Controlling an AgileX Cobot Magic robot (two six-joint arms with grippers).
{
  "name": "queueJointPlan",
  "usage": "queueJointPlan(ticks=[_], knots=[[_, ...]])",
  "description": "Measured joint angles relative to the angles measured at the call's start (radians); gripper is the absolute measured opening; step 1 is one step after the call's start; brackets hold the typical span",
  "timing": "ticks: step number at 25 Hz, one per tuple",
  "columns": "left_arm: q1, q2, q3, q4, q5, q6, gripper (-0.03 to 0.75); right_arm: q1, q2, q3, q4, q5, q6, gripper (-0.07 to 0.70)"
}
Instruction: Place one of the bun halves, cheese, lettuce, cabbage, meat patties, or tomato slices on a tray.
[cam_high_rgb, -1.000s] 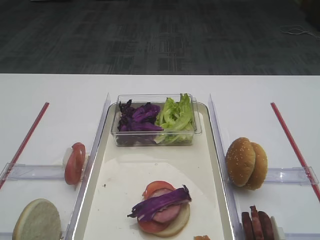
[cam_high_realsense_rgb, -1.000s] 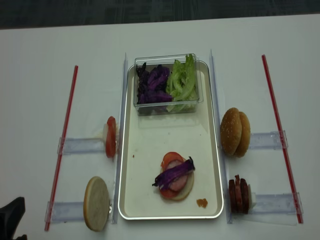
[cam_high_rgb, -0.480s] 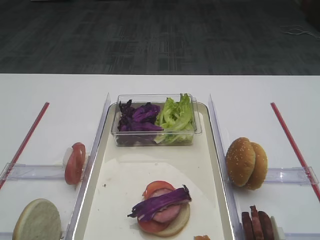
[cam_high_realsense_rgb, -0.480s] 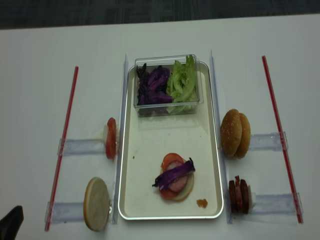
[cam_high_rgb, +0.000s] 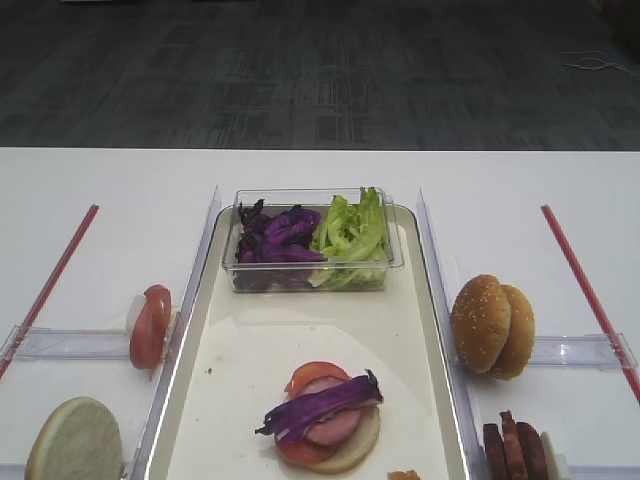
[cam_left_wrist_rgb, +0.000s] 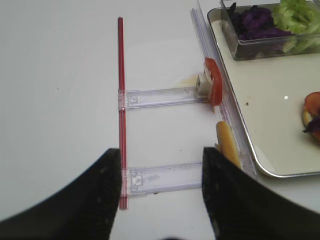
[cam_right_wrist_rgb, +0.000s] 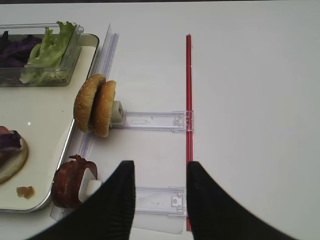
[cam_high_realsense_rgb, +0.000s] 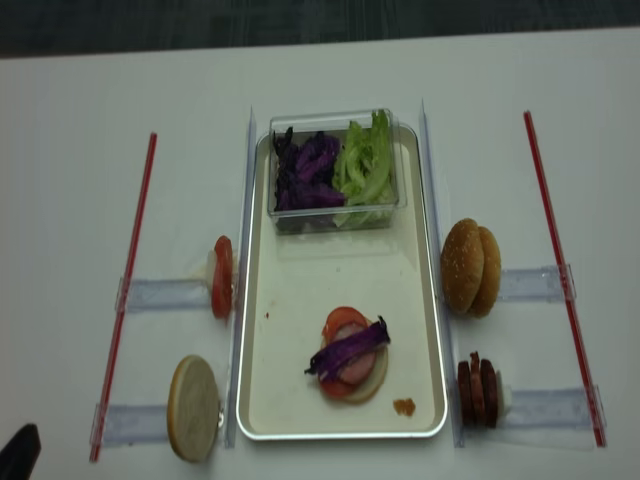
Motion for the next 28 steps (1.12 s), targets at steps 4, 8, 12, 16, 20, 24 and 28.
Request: queueJointPlan(ticks=[4, 8, 12, 16, 20, 24, 28], knots=[[0.0, -0.022, 0.0, -0.001, 0.009, 0.0, 0.379, 0.0, 0.0, 0.0, 0.0, 0.0, 0.0, 0.272], [0.0, -0.036, 0.0, -0.001, 0.015, 0.0, 0.379, 0.0, 0.0, 0.0, 0.0, 0.0, 0.0, 0.272], [0.0, -0.038, 0.0, -0.002, 0.024, 0.0, 0.379, 0.0, 0.0, 0.0, 0.0, 0.0, 0.0, 0.272], [0.0, -0.038, 0.0, -0.005, 0.024, 0.0, 0.379, 0.0, 0.0, 0.0, 0.0, 0.0, 0.0, 0.272], [0.0, -0.038, 0.01, -0.009, 0.02, 0.01, 0.379, 0.0, 0.0, 0.0, 0.0, 0.0, 0.0, 0.272], [0.0, -0.038, 0.032, -0.021, 0.015, 0.021, 0.379, 0.0, 0.0, 0.0, 0.0, 0.0, 0.0, 0.272], [0.0, -0.038, 0.042, -0.025, 0.005, 0.035, 0.379, 0.0, 0.0, 0.0, 0.0, 0.0, -0.002, 0.272]])
